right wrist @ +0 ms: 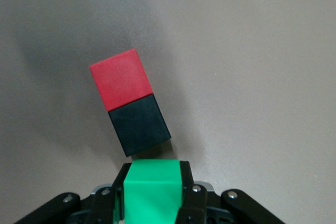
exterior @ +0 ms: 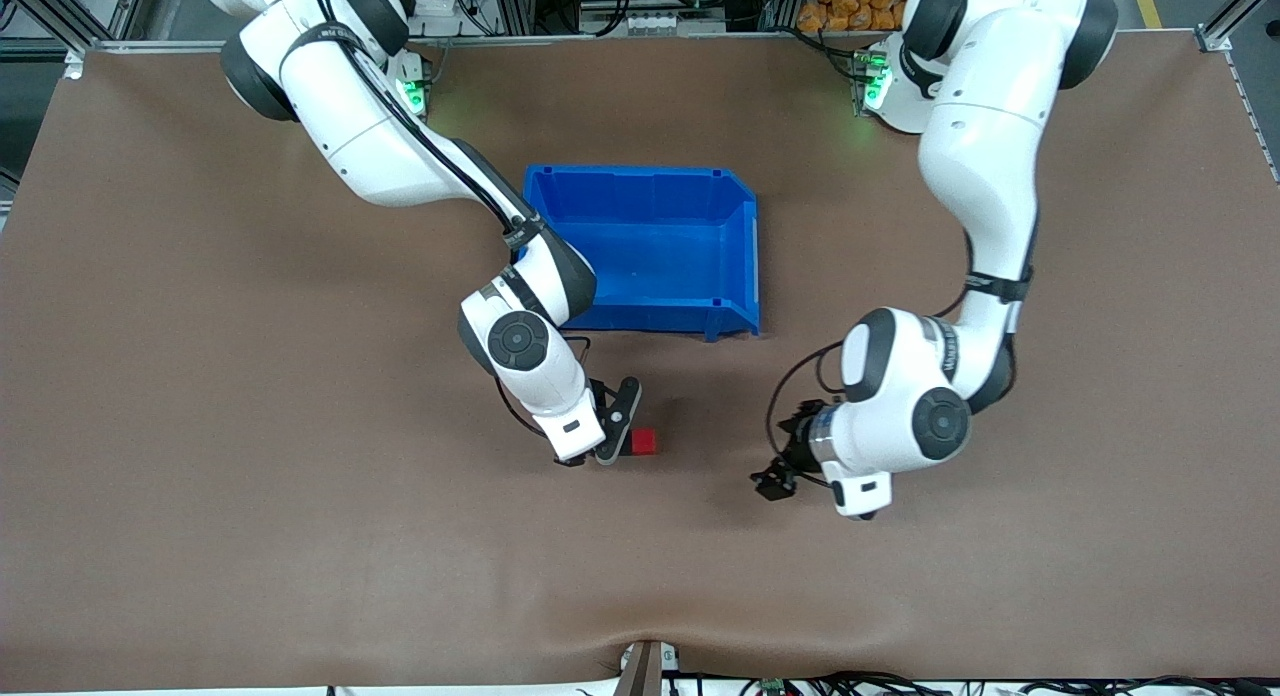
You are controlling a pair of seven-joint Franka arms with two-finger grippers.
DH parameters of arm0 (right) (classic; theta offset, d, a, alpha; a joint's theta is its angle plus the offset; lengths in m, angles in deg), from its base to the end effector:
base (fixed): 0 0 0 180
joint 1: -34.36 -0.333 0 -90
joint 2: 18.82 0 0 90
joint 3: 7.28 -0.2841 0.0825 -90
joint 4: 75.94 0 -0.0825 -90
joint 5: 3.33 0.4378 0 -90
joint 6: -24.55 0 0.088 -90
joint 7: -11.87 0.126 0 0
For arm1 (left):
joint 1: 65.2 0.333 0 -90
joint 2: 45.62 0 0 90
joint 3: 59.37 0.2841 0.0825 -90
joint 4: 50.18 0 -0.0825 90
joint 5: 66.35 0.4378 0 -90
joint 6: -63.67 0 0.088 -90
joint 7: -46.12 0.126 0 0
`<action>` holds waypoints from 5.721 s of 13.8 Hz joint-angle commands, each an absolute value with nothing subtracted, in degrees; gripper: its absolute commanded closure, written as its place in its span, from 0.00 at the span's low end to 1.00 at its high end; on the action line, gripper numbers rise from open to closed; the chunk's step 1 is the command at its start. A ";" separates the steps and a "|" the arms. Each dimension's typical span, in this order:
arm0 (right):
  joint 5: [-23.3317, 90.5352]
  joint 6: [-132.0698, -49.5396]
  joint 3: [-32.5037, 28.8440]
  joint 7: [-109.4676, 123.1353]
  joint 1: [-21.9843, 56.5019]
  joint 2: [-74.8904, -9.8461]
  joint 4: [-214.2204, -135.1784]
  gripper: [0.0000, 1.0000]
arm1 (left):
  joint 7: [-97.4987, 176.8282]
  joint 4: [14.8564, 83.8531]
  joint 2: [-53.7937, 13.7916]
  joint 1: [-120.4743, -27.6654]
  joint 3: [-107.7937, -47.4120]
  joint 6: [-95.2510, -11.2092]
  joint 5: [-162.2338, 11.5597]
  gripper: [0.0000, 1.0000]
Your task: Attach green and red cubes to black cube
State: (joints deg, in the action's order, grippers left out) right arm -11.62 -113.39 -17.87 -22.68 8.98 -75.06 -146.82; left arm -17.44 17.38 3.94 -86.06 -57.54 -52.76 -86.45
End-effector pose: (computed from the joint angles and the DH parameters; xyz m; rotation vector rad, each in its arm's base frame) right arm 0.6621 0.4371 0.1251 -2.5185 -1.7828 -0.3165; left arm 0.7322 -0.2854 0.2049 2.6113 1.3021 -0.2924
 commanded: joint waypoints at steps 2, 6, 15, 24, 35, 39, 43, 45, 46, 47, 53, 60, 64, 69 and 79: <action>-13.26 -113.78 -17.65 -21.36 8.17 -77.17 -143.88 0.77 | -7.36 18.55 -1.23 -82.96 -57.70 -47.52 -83.75 0.00; -13.44 -114.22 -17.56 -21.53 7.99 -77.61 -143.88 0.27 | 3.65 18.55 -4.48 -78.74 -57.52 -45.14 -81.83 0.00; -14.32 -117.13 -17.65 -21.27 9.39 -75.78 -146.07 0.00 | 12.43 18.90 -13.01 -74.35 -57.87 -39.26 -71.70 0.00; -13.44 -106.33 -18.44 -19.69 15.37 -65.76 -152.05 0.00 | 24.03 18.90 -28.20 -71.45 -56.90 -27.84 -66.34 0.00; -7.82 -86.02 -18.35 -10.56 25.74 -44.96 -157.22 0.00 | 43.27 20.66 -35.52 -67.22 -56.90 -17.47 -65.91 0.00; -7.11 -84.96 -18.35 -5.18 30.56 -33.00 -167.15 0.00 | 46.03 24.15 -38.75 -67.39 -57.52 -17.28 -66.52 0.00; -6.59 -73.39 -18.00 -4.57 36.19 -23.49 -169.90 0.00 | 46.63 45.31 -52.62 -65.99 -57.87 -27.53 -66.78 0.00; -4.39 -69.16 -17.74 -2.92 39.00 -20.93 -169.81 0.00 | 46.64 44.58 -53.01 -65.99 -57.78 -27.83 -66.78 0.00; -4.39 -67.05 -16.95 0.15 38.75 -20.32 -169.55 0.00 | 45.95 43.69 -52.92 -65.99 -57.78 -27.74 -66.78 0.00; -4.39 -65.29 -16.43 4.53 38.14 -19.53 -169.37 0.00 | 45.68 42.29 -52.57 -65.90 -57.61 -27.74 -66.78 0.00; -5.18 -58.34 -12.39 17.05 33.66 -19.26 -164.19 0.00 | 45.59 37.63 -48.88 -64.84 -57.34 -27.47 -65.91 0.00; -4.65 -57.80 -6.49 7.66 33.48 -19.17 -163.39 0.00 | 46.20 36.04 -47.21 -64.41 -57.00 -26.95 -66.78 0.00; -3.51 -57.45 -6.66 7.47 33.65 -19.08 -163.39 0.00 | 46.03 36.04 -47.12 -64.93 -56.99 -25.02 -66.61 0.00; -1.31 -57.54 -6.75 7.47 33.65 -19.25 -163.39 0.00 | 46.29 36.13 -46.94 -64.76 -57.25 -24.13 -66.25 0.00; -1.75 -55.16 -6.66 8.17 34.27 -19.70 -163.57 0.00 | 46.47 36.39 -46.85 -64.84 -57.26 -23.87 -66.78 0.00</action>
